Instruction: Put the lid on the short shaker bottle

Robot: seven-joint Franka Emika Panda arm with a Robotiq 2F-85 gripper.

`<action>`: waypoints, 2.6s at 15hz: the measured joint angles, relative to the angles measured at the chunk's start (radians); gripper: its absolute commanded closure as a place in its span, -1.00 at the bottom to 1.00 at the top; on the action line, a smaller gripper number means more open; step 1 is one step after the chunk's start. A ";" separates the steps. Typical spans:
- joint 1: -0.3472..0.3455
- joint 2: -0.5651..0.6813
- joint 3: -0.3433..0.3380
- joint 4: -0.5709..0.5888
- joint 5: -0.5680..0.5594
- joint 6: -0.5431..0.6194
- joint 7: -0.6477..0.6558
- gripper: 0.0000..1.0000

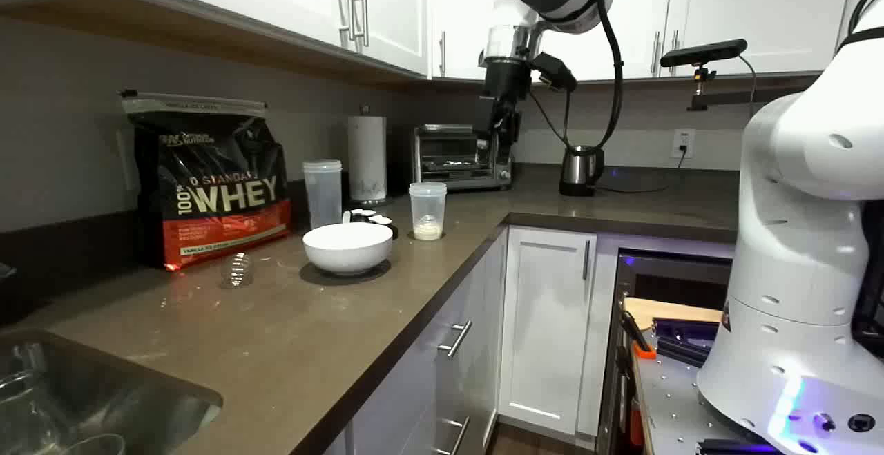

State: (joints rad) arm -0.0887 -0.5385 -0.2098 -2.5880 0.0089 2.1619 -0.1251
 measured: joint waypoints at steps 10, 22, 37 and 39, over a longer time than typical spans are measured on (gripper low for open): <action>0.000 0.000 0.000 0.000 0.000 0.000 0.000 -1.00; 0.000 0.000 0.009 0.000 0.001 0.000 0.000 -1.00; 0.016 0.171 0.088 0.140 0.001 0.014 0.004 -1.00; 0.015 0.238 0.094 0.193 0.000 0.035 0.012 -1.00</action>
State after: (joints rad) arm -0.0733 -0.3002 -0.1158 -2.3948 0.0087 2.1967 -0.1130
